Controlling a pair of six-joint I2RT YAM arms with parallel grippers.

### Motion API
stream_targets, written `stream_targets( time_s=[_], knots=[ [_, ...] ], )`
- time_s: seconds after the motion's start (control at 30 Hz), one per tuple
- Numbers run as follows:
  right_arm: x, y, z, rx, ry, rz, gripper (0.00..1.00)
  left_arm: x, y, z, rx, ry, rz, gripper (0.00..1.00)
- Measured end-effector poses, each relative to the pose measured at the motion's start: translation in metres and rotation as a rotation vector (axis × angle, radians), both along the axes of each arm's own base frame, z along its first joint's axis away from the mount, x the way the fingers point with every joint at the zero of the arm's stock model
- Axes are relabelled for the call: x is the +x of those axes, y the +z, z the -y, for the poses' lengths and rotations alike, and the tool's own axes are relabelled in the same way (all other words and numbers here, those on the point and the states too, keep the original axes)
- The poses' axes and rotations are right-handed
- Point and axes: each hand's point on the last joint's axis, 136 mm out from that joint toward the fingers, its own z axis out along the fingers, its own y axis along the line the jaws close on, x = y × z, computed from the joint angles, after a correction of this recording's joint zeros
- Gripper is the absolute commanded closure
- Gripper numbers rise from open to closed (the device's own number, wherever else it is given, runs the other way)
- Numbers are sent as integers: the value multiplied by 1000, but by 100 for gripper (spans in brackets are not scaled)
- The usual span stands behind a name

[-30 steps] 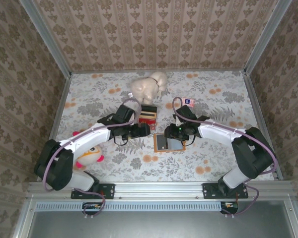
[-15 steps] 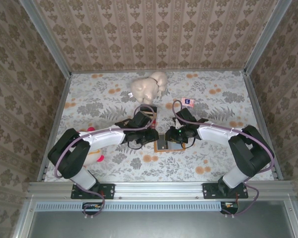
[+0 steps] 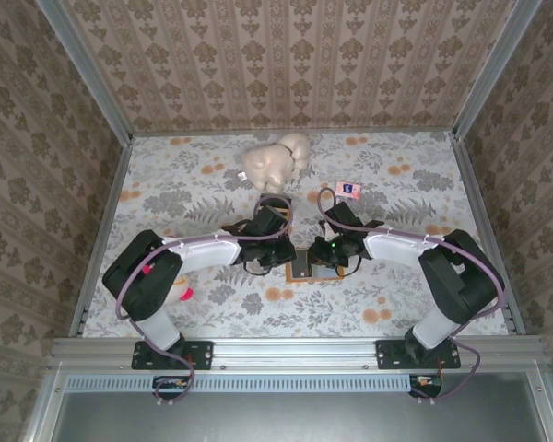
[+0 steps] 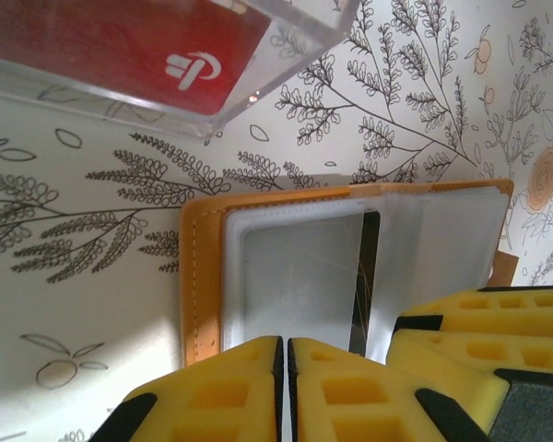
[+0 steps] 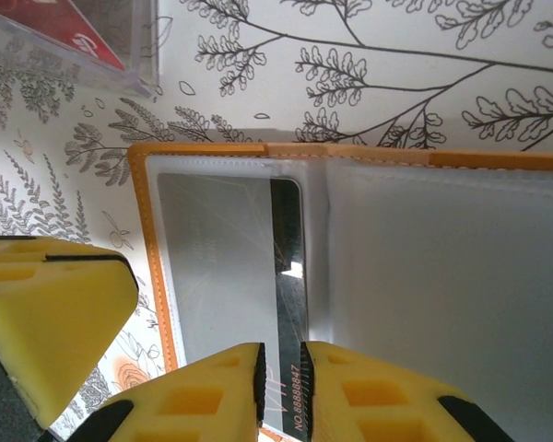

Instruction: Take the credit cards out of the card holder

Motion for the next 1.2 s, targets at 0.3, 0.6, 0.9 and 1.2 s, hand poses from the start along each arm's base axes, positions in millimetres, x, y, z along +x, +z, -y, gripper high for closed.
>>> stream_targets(
  time_s=[0.3, 0.6, 0.9, 1.2],
  knots=[
    [-1, -8, 2, -17, 1, -16, 81, 1, -8, 2, 14, -2, -15, 88],
    [-2, -11, 2, -24, 3, -21, 81, 1, -9, 2, 14, -2, -16, 88],
    [0, -9, -3, 4, 20, -8, 80, -1, -15, 0, 14, 6, -23, 88],
    [0, -10, -5, 7, 55, 5, 79, 0, -15, 3, -25, 23, -21, 88]
  ],
)
